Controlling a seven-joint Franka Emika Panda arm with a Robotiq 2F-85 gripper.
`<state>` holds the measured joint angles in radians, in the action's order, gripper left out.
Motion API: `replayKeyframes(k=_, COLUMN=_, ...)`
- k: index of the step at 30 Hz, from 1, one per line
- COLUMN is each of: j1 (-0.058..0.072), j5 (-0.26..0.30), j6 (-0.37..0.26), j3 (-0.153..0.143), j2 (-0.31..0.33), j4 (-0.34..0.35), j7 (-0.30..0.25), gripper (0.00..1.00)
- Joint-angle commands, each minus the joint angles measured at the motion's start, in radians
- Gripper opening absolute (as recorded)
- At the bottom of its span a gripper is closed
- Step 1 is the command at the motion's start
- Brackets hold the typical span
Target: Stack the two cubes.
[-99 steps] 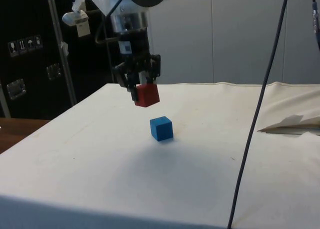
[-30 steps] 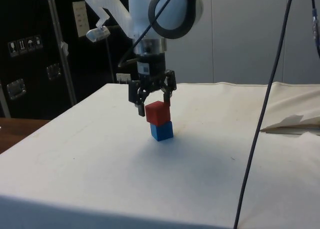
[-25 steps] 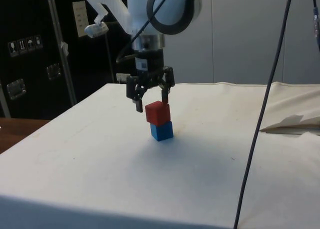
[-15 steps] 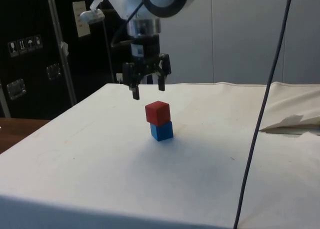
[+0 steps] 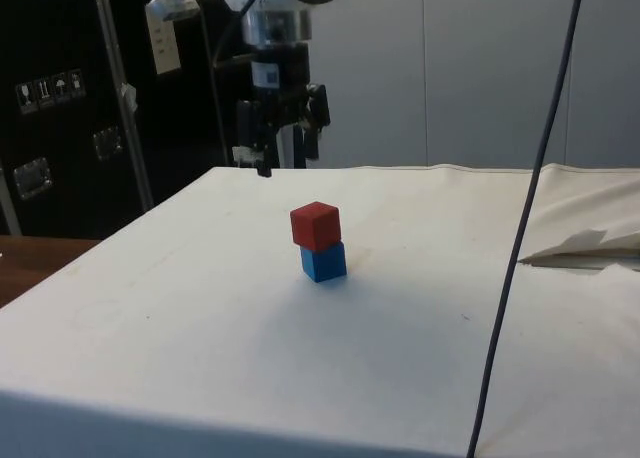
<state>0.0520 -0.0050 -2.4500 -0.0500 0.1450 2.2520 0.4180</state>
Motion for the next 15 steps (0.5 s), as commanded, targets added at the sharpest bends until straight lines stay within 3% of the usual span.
replayKeyframes(k=1, j1=0.000, j5=0.005, j6=0.012, j3=0.003, j2=-0.007, j4=-0.001, j7=-0.018, gripper=1.00)
replayKeyframes(k=5, j1=0.000, j5=0.000, j6=0.007, j3=0.000, j2=-0.010, j4=-0.001, j7=-0.032, gripper=1.00)
replayKeyframes(k=15, j1=0.000, j5=0.003, j6=0.037, j3=0.002, j2=-0.040, j4=-0.008, j7=-0.128, gripper=1.00)
